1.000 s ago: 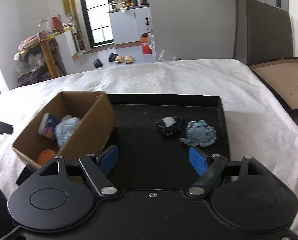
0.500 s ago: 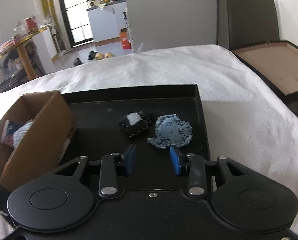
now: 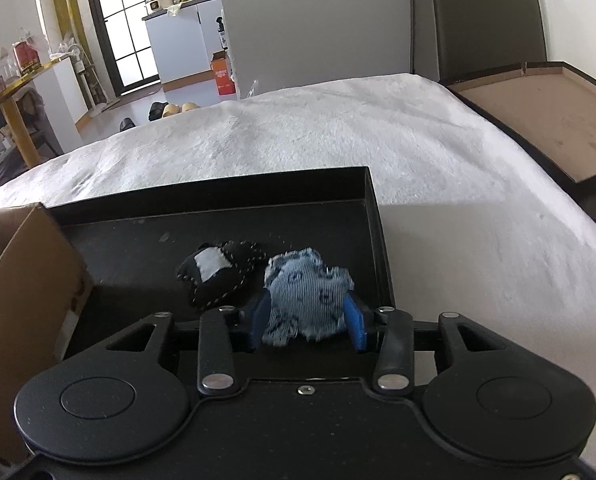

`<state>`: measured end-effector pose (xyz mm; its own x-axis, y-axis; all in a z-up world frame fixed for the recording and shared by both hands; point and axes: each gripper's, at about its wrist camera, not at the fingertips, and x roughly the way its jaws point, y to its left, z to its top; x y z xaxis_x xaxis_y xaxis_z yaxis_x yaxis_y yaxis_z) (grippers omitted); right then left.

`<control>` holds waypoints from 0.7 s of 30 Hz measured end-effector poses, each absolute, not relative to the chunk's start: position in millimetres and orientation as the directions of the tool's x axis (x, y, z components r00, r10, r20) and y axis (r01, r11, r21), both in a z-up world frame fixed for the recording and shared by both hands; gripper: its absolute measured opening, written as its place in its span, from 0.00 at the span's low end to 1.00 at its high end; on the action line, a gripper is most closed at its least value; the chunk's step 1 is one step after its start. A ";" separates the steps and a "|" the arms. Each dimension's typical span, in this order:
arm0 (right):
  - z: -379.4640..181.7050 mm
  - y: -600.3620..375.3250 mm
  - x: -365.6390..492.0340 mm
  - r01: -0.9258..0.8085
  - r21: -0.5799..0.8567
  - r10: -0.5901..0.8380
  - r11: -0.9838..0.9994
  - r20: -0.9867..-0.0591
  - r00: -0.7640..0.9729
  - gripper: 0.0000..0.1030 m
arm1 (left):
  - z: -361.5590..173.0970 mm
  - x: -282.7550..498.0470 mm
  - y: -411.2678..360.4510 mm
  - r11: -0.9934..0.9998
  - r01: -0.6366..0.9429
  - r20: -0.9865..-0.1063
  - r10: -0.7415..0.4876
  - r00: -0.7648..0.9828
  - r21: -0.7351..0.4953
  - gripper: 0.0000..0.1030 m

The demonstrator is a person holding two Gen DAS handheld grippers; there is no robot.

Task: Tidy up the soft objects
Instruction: 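Lift the denim plush off the tray with the right gripper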

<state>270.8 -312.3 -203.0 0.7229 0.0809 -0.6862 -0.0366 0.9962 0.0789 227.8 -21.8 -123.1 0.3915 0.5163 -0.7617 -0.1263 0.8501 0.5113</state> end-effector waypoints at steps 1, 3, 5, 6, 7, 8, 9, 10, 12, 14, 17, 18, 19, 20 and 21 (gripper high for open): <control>-203.6 -311.9 273.5 -0.038 0.074 0.079 0.997 -0.687 0.722 0.50 | -123.1 228.0 -22.2 0.849 -0.124 -0.761 0.517 0.392 0.513 0.74; -203.7 -311.2 277.4 -0.045 0.057 0.072 0.997 -0.683 0.727 0.62 | -123.9 228.9 -23.0 0.846 -0.122 -0.758 0.522 0.390 0.520 0.74; -205.1 -309.2 280.5 -0.056 0.042 0.070 0.998 -0.678 0.732 0.66 | -124.3 228.7 -24.1 0.844 -0.121 -0.757 0.524 0.390 0.522 0.74; -206.8 -309.2 283.1 -0.061 0.046 0.076 0.997 -0.686 0.724 0.65 | -124.5 229.0 -23.9 0.845 -0.122 -0.758 0.523 0.388 0.521 0.74; -209.6 -309.6 284.9 -0.061 0.052 0.080 0.997 -0.694 0.716 0.64 | -124.5 229.6 -23.9 0.846 -0.123 -0.760 0.522 0.387 0.519 0.74; -211.9 -309.4 286.6 -0.058 0.051 0.077 0.997 -0.700 0.710 0.63 | -124.7 229.9 -23.7 0.848 -0.124 -0.762 0.520 0.384 0.516 0.74; -214.4 -309.5 288.1 -0.056 0.047 0.073 0.997 -0.709 0.702 0.56 | -125.0 230.8 -24.0 0.849 -0.123 -0.764 0.519 0.383 0.515 0.74; -217.1 -309.3 289.2 -0.056 0.042 0.069 0.998 -0.719 0.691 0.42 | -125.3 230.9 -24.0 0.849 -0.120 -0.766 0.518 0.382 0.514 0.74; -219.6 -308.4 288.2 -0.061 0.031 0.064 0.998 -0.729 0.681 0.39 | -125.7 230.7 -24.4 0.848 -0.115 -0.764 0.518 0.383 0.517 0.74; -217.4 -304.7 284.2 -0.069 0.001 0.047 0.998 -0.732 0.680 0.35 | -125.4 230.3 -24.4 0.847 -0.115 -0.763 0.519 0.384 0.518 0.74; -211.8 -302.3 274.4 -0.082 0.002 0.057 0.997 -0.736 0.674 0.30 | -125.6 229.7 -24.1 0.848 -0.111 -0.767 0.517 0.380 0.518 0.74; -210.1 -301.4 270.2 -0.087 0.000 0.059 0.996 -0.736 0.674 0.29 | -125.1 229.7 -24.3 0.849 -0.110 -0.767 0.517 0.380 0.517 0.74; -208.8 -300.7 267.3 -0.093 -0.004 0.059 0.996 -0.736 0.675 0.29 | -124.4 228.8 -23.9 0.850 -0.111 -0.768 0.514 0.383 0.514 0.74; -207.3 -299.8 263.5 -0.096 -0.007 0.060 0.995 -0.736 0.674 0.28 | -123.0 227.2 -23.1 0.853 -0.113 -0.768 0.511 0.386 0.510 0.74; -206.1 -299.1 261.8 -0.096 -0.006 0.061 0.995 -0.738 0.672 0.23 | -122.3 226.3 -22.3 0.854 -0.115 -0.768 0.509 0.389 0.508 0.74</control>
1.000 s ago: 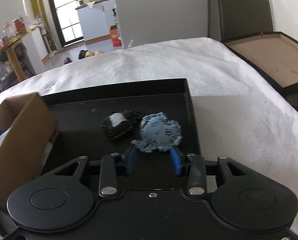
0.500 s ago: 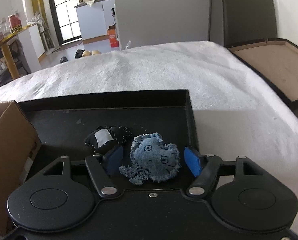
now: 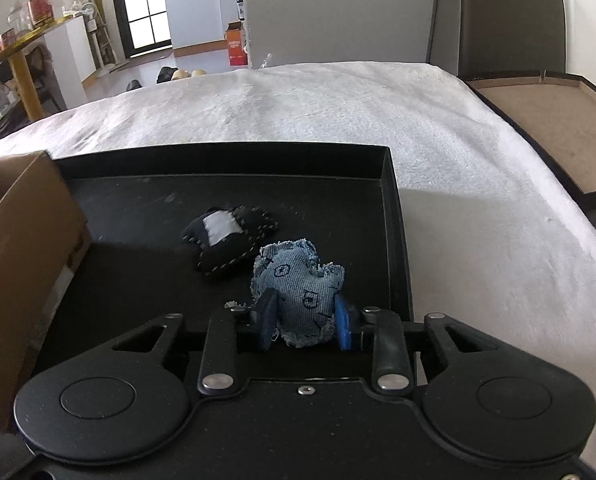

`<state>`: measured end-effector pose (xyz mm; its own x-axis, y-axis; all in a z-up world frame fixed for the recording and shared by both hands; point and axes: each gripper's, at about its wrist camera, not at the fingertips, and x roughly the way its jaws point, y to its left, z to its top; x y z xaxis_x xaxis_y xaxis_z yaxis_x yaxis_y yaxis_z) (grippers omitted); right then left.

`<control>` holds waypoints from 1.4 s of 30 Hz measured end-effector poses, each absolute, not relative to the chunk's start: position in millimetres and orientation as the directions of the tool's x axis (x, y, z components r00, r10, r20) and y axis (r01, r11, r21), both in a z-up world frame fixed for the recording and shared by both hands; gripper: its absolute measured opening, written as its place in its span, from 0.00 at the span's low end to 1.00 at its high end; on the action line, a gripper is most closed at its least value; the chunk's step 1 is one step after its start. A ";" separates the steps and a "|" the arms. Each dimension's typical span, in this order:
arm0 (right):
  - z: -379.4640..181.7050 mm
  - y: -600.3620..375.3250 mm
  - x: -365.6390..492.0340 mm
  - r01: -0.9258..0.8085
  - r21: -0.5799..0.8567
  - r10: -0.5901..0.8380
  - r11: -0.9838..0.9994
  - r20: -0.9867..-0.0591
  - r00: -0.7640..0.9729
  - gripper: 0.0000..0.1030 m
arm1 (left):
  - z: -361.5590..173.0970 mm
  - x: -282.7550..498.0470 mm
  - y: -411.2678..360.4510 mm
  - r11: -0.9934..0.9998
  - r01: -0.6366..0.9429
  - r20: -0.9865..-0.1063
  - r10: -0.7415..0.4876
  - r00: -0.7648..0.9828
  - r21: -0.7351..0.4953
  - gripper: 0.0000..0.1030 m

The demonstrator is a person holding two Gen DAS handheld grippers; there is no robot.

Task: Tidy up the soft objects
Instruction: 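Lift the denim plush off the tray with the right gripper, then carry the denim plush with the right gripper and release it into the box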

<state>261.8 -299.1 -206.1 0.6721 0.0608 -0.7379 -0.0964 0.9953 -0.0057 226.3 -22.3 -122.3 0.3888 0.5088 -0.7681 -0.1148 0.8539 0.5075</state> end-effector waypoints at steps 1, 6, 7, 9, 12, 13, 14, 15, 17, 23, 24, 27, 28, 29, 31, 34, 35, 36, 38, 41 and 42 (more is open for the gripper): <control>-205.0 -299.1 258.9 -0.094 -0.004 0.061 0.996 -0.741 0.669 0.21 | -120.9 224.6 -21.0 0.857 -0.118 -0.769 0.505 0.392 0.502 0.74; -193.4 -300.2 245.1 -0.089 -0.012 0.052 0.996 -0.731 0.680 0.15 | -116.4 217.3 -15.6 0.868 -0.130 -0.771 0.487 0.410 0.479 0.74; -191.0 -299.7 243.2 -0.091 -0.013 0.053 0.996 -0.729 0.683 0.14 | -115.6 216.5 -15.0 0.870 -0.132 -0.771 0.484 0.414 0.475 0.74; -185.4 -298.3 237.8 -0.093 -0.018 0.052 0.995 -0.723 0.689 0.14 | -113.7 214.2 -12.5 0.876 -0.136 -0.775 0.474 0.419 0.462 0.74; -175.1 -296.4 229.2 -0.094 -0.003 0.064 0.996 -0.709 0.703 0.14 | -111.6 211.5 -9.8 0.882 -0.137 -0.778 0.463 0.425 0.450 0.74; -171.2 -294.3 225.8 -0.095 -0.007 0.062 0.995 -0.704 0.707 0.14 | -110.7 209.9 -8.4 0.885 -0.139 -0.778 0.458 0.431 0.445 0.74; -168.4 -292.7 223.2 -0.097 -0.010 0.062 0.995 -0.701 0.711 0.14 | -110.0 208.6 -7.0 0.887 -0.140 -0.778 0.454 0.434 0.439 0.74; -165.5 -291.0 220.6 -0.100 -0.010 0.065 0.995 -0.697 0.714 0.14 | -109.2 207.3 -5.2 0.891 -0.142 -0.780 0.448 0.437 0.432 0.74; -159.4 -286.4 215.1 -0.106 -0.017 0.066 0.994 -0.689 0.722 0.14 | -106.9 205.0 -1.7 0.898 -0.147 -0.784 0.435 0.443 0.415 0.74; -142.5 -276.0 200.6 -0.129 -0.009 0.091 0.992 -0.656 0.750 0.14 | -101.1 196.2 11.4 0.924 -0.169 -0.799 0.382 0.464 0.343 0.74; -140.0 -273.8 199.0 -0.133 -0.011 0.094 0.991 -0.651 0.753 0.14 | -100.4 195.4 13.2 0.927 -0.172 -0.801 0.375 0.467 0.333 0.74; -132.3 -265.8 194.2 -0.155 -0.019 0.108 0.988 -0.634 0.766 0.14 | -99.2 193.3 16.6 0.934 -0.174 -0.802 0.356 0.480 0.310 0.74; -129.5 -263.0 192.0 -0.162 -0.023 0.112 0.987 -0.629 0.770 0.14 | -99.1 192.8 17.4 0.937 -0.173 -0.802 0.350 0.483 0.304 0.74; -126.9 -260.2 190.6 -0.169 -0.024 0.118 0.985 -0.624 0.773 0.14 | -98.8 192.3 18.8 0.939 -0.172 -0.803 0.345 0.486 0.299 0.74; -121.9 -255.3 188.7 -0.187 -0.021 0.134 0.982 -0.615 0.777 0.14 | -97.9 190.1 21.6 0.943 -0.172 -0.805 0.332 0.492 0.285 0.74; -115.0 -247.3 186.3 -0.206 -0.028 0.148 0.978 -0.602 0.785 0.14 | -97.5 187.3 25.4 0.947 -0.174 -0.804 0.320 0.501 0.269 0.74; -112.6 -243.9 185.4 -0.213 -0.027 0.155 0.977 -0.598 0.786 0.14 | -97.7 186.9 26.3 0.949 -0.173 -0.804 0.316 0.504 0.264 0.74; -111.1 -241.1 185.1 -0.219 -0.026 0.161 0.975 -0.596 0.786 0.14 | -98.0 187.0 27.4 0.951 -0.172 -0.805 0.309 0.506 0.257 0.74; -108.5 -233.2 183.0 -0.235 -0.035 0.169 0.971 -0.594 0.787 0.14 | -98.8 188.2 31.0 0.956 -0.170 -0.812 0.294 0.505 0.240 0.74; -105.6 -224.0 184.5 -0.250 -0.036 0.181 0.968 -0.592 0.785 0.14 | -100.3 189.3 34.0 0.964 -0.165 -0.824 0.263 0.501 0.207 0.74; -104.3 -219.9 185.0 -0.257 -0.036 0.187 0.966 -0.591 0.785 0.14 | -100.7 189.5 34.9 0.966 -0.163 -0.827 0.256 0.500 0.201 0.74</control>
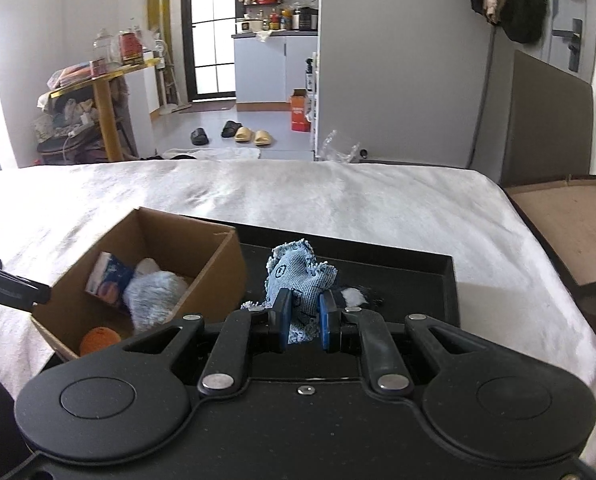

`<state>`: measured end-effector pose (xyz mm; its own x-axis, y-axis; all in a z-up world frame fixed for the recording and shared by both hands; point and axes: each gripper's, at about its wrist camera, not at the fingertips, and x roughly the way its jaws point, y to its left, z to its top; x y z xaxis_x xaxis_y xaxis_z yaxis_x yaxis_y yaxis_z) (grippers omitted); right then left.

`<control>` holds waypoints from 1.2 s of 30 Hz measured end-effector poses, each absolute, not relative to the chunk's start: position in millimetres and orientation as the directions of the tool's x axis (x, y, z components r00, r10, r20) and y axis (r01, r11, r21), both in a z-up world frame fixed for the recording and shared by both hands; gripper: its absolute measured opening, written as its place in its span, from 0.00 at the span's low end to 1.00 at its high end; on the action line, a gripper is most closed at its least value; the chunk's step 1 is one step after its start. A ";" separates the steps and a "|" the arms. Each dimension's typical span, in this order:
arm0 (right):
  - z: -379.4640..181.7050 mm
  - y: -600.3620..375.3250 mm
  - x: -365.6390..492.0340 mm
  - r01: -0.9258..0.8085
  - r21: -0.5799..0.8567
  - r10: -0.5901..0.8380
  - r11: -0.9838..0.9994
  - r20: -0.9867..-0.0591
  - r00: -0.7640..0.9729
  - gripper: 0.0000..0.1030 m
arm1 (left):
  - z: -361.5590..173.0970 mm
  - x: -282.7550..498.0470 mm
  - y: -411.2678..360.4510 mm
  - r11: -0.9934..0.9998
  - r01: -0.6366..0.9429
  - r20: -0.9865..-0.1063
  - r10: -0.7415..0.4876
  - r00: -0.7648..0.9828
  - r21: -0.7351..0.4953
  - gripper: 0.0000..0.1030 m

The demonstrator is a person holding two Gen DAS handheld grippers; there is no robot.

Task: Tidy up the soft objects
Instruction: 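Carry the denim plush with the right gripper and release it into the box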

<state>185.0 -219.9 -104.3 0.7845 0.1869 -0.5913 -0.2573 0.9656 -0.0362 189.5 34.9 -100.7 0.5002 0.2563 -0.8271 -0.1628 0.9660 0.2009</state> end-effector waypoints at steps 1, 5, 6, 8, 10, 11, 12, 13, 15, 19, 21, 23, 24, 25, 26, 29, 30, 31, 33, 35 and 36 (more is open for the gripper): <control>-103.0 -215.7 184.6 -0.265 -0.039 0.192 0.963 -0.590 0.784 0.14 | -100.9 189.4 35.4 0.968 -0.160 -0.828 0.250 0.502 0.196 0.74; -98.0 -196.2 184.8 -0.305 -0.053 0.217 0.951 -0.587 0.780 0.14 | -102.5 189.3 39.3 0.973 -0.153 -0.832 0.228 0.505 0.173 0.74; -97.0 -191.7 184.2 -0.312 -0.057 0.221 0.948 -0.587 0.779 0.14 | -103.5 190.1 40.7 0.974 -0.154 -0.836 0.222 0.502 0.166 0.74; -95.5 -182.6 185.6 -0.326 -0.060 0.231 0.944 -0.586 0.777 0.14 | -105.4 191.9 43.2 0.977 -0.154 -0.845 0.207 0.493 0.149 0.73; -94.5 -172.7 188.3 -0.338 -0.068 0.237 0.939 -0.586 0.775 0.14 | -106.5 192.8 45.4 0.979 -0.152 -0.849 0.193 0.491 0.134 0.71; -94.2 -168.3 189.5 -0.345 -0.072 0.239 0.936 -0.587 0.773 0.14 | -107.4 193.2 46.4 0.980 -0.152 -0.851 0.187 0.492 0.127 0.71; -94.3 -162.8 191.1 -0.352 -0.078 0.242 0.933 -0.589 0.771 0.14 | -108.0 193.2 47.4 0.981 -0.152 -0.850 0.183 0.494 0.122 0.71; -94.7 -157.2 192.8 -0.360 -0.087 0.243 0.929 -0.592 0.769 0.14 | -108.6 193.2 48.3 0.981 -0.153 -0.850 0.181 0.495 0.120 0.71; -95.6 -146.4 196.3 -0.376 -0.104 0.245 0.921 -0.597 0.764 0.14 | -109.9 194.6 49.7 0.982 -0.153 -0.850 0.175 0.497 0.113 0.70; -98.0 -128.4 202.2 -0.400 -0.131 0.247 0.907 -0.602 0.759 0.14 | -115.8 199.1 52.4 0.984 -0.148 -0.855 0.163 0.492 0.103 0.68; -97.8 -121.8 204.5 -0.409 -0.134 0.254 0.903 -0.603 0.756 0.14 | -118.1 201.0 55.0 0.984 -0.151 -0.859 0.156 0.487 0.094 0.65; -97.5 -114.6 207.2 -0.417 -0.141 0.256 0.898 -0.603 0.755 0.15 | -119.8 201.8 57.2 0.985 -0.154 -0.863 0.146 0.484 0.080 0.60; -96.9 -111.3 208.3 -0.421 -0.145 0.258 0.895 -0.602 0.756 0.15 | -120.4 201.6 58.1 0.985 -0.155 -0.863 0.141 0.484 0.074 0.55; -96.4 -108.0 208.7 -0.423 -0.151 0.257 0.894 -0.601 0.757 0.18 | -121.4 201.8 59.1 0.985 -0.157 -0.864 0.138 0.483 0.069 0.50; -96.4 -105.2 210.1 -0.419 -0.162 0.247 0.893 -0.601 0.760 0.20 | -122.4 201.9 60.1 0.985 -0.159 -0.866 0.135 0.481 0.066 0.45; -97.4 -105.3 212.4 -0.418 -0.150 0.247 0.896 -0.614 0.750 0.22 | -124.5 201.8 62.3 0.988 -0.150 -0.872 0.103 0.479 0.035 0.25; -98.0 -107.0 211.1 -0.415 -0.147 0.246 0.898 -0.613 0.751 0.27 | -124.3 201.7 62.4 0.989 -0.144 -0.871 0.094 0.482 0.027 0.21; -98.8 -108.6 210.0 -0.408 -0.152 0.237 0.900 -0.614 0.753 0.32 | -124.2 201.4 62.0 0.990 -0.139 -0.871 0.088 0.484 0.023 0.18; -101.5 -113.1 208.1 -0.389 -0.159 0.217 0.907 -0.616 0.757 0.37 | -123.8 201.4 59.6 0.991 -0.132 -0.869 0.087 0.486 0.025 0.17; -104.5 -121.0 206.5 -0.368 -0.146 0.204 0.918 -0.622 0.756 0.39 | -123.0 201.0 58.6 0.991 -0.131 -0.868 0.088 0.488 0.027 0.16; -106.2 -126.0 205.2 -0.357 -0.139 0.197 0.924 -0.627 0.754 0.39 | -122.8 201.0 58.5 0.991 -0.131 -0.868 0.088 0.489 0.026 0.15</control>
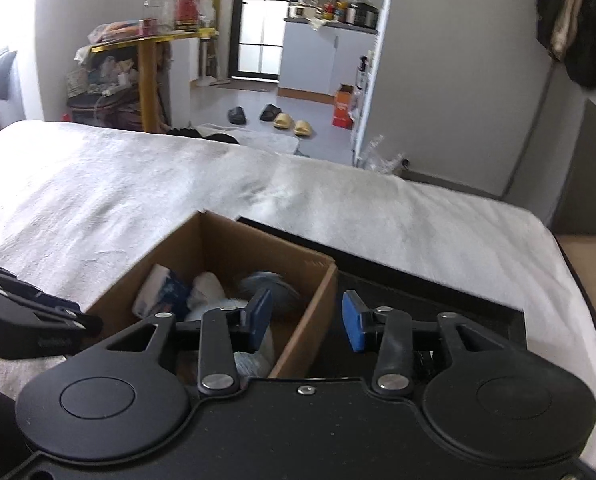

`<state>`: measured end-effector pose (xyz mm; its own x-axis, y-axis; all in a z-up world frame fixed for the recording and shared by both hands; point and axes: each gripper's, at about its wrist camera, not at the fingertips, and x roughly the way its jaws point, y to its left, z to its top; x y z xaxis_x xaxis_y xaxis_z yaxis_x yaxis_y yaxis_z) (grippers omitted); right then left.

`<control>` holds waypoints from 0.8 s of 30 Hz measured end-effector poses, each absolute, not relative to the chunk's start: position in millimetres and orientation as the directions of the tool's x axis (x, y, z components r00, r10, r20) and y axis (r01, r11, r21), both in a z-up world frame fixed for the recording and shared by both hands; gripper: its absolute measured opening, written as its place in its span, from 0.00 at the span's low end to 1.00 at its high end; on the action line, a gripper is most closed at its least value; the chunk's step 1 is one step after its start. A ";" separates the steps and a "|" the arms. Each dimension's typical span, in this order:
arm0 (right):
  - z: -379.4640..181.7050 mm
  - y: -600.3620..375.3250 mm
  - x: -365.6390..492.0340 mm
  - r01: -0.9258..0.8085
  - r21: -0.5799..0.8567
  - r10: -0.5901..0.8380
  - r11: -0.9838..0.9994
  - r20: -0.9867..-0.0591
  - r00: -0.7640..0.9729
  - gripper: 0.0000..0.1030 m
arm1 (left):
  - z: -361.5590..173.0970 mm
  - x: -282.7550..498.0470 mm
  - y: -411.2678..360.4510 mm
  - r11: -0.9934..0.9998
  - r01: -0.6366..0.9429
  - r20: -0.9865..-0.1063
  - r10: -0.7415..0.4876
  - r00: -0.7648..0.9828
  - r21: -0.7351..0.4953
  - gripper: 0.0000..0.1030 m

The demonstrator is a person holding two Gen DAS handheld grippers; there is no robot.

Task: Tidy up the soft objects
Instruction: 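Carry the denim plush with the right gripper and release it into the box, then move the right gripper to the black-and-white plush and close on it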

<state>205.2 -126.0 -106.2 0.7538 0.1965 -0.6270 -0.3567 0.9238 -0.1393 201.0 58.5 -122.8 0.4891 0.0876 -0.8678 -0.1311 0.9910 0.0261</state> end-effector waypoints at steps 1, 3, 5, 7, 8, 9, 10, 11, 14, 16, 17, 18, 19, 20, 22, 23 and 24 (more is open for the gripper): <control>-107.8 -129.4 204.5 -0.351 -0.137 0.192 0.926 -0.630 0.752 0.39 | -122.2 200.9 58.2 0.991 -0.132 -0.867 0.088 0.490 0.026 0.15; -109.3 -136.5 201.5 -0.339 -0.137 0.181 0.931 -0.633 0.753 0.40 | -120.6 199.4 57.3 0.991 -0.131 -0.865 0.093 0.493 0.032 0.15; -109.8 -140.9 200.1 -0.331 -0.137 0.174 0.933 -0.635 0.753 0.41 | -118.8 198.2 56.1 0.991 -0.130 -0.863 0.100 0.495 0.040 0.15; -110.2 -146.6 198.0 -0.322 -0.137 0.167 0.937 -0.634 0.755 0.42 | -116.8 196.8 54.1 0.990 -0.129 -0.862 0.109 0.496 0.052 0.15; -110.9 -149.3 197.9 -0.316 -0.136 0.163 0.939 -0.635 0.755 0.43 | -116.2 196.4 53.1 0.990 -0.127 -0.861 0.115 0.495 0.060 0.16; -111.7 -152.9 197.5 -0.307 -0.133 0.157 0.942 -0.635 0.756 0.43 | -115.7 196.1 51.5 0.989 -0.127 -0.860 0.129 0.495 0.075 0.18; -112.9 -155.7 197.4 -0.299 -0.131 0.151 0.945 -0.636 0.757 0.44 | -114.7 195.7 48.9 0.988 -0.124 -0.857 0.142 0.495 0.092 0.19; -114.1 -159.0 198.2 -0.291 -0.130 0.145 0.948 -0.639 0.755 0.44 | -113.7 195.4 46.9 0.987 -0.122 -0.854 0.156 0.497 0.110 0.19; -117.9 -171.1 201.2 -0.265 -0.115 0.131 0.957 -0.644 0.754 0.45 | -111.9 194.6 39.2 0.979 -0.118 -0.839 0.206 0.503 0.169 0.24; -120.2 -179.3 203.4 -0.246 -0.108 0.122 0.963 -0.643 0.756 0.49 | -112.2 194.9 35.0 0.970 -0.122 -0.830 0.242 0.503 0.209 0.30; -121.3 -182.8 205.0 -0.240 -0.106 0.118 0.965 -0.641 0.758 0.50 | -112.4 195.0 34.0 0.967 -0.125 -0.826 0.255 0.502 0.223 0.32; -122.8 -186.1 206.3 -0.234 -0.103 0.115 0.967 -0.642 0.758 0.50 | -112.8 195.8 33.3 0.963 -0.127 -0.822 0.270 0.502 0.239 0.35; -124.2 -189.4 208.0 -0.230 -0.100 0.113 0.968 -0.644 0.757 0.50 | -112.9 196.2 32.4 0.959 -0.130 -0.818 0.282 0.502 0.250 0.38; -125.9 -192.5 209.9 -0.227 -0.096 0.113 0.969 -0.646 0.755 0.51 | -112.9 197.2 31.1 0.954 -0.137 -0.812 0.298 0.501 0.266 0.40; -129.0 -197.2 212.6 -0.227 -0.092 0.115 0.969 -0.648 0.753 0.52 | -112.6 198.6 28.9 0.948 -0.144 -0.805 0.318 0.501 0.285 0.44; -130.3 -199.7 214.4 -0.223 -0.089 0.114 0.971 -0.649 0.752 0.53 | -112.8 199.7 27.6 0.944 -0.145 -0.802 0.327 0.500 0.295 0.45; -132.4 -202.3 216.7 -0.219 -0.082 0.114 0.972 -0.650 0.751 0.54 | -113.2 200.7 26.2 0.940 -0.146 -0.799 0.338 0.497 0.307 0.46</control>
<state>216.7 -202.3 -132.4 0.7510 0.1142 -0.6504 -0.2187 0.9724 -0.0818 200.7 26.2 -113.2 0.4975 0.3380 -0.7989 -0.1458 0.9404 0.3071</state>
